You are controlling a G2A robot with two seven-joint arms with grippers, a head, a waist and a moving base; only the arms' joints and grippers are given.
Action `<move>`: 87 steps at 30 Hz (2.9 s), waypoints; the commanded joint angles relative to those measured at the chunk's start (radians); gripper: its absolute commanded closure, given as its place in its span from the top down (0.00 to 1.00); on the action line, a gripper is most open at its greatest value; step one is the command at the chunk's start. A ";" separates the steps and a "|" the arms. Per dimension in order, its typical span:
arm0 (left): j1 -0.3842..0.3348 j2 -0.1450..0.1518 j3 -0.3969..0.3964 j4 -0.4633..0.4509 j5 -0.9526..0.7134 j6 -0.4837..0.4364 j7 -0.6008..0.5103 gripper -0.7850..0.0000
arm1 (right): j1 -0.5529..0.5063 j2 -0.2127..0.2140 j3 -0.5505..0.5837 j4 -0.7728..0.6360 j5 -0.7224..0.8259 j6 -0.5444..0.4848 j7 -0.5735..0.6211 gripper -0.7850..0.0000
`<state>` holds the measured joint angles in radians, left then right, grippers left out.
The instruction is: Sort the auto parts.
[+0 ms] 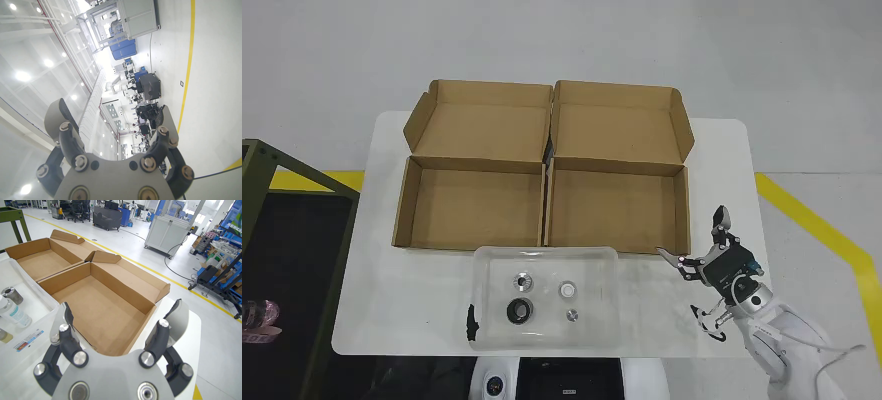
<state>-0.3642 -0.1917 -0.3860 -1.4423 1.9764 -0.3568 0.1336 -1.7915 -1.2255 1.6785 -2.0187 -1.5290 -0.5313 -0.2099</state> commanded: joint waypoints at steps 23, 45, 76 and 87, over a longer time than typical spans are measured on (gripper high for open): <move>0.000 0.000 0.000 0.000 0.000 0.000 0.000 1.00 | 0.041 0.016 -0.027 -0.038 0.041 -0.178 0.126 1.00; 0.000 0.000 0.000 0.000 0.000 0.000 0.000 1.00 | 0.280 0.030 -0.393 -0.052 0.154 -0.442 0.550 1.00; 0.000 0.000 0.000 0.000 0.000 0.000 0.000 1.00 | 0.419 0.043 -0.611 0.089 0.206 -0.390 0.737 0.73; 0.000 0.000 0.000 0.000 0.000 0.000 0.000 1.00 | 0.427 0.055 -0.603 0.110 0.199 -0.360 0.723 0.20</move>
<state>-0.3642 -0.1916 -0.3860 -1.4423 1.9764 -0.3568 0.1336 -1.3649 -1.1715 1.0748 -1.9089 -1.3306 -0.8910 0.5157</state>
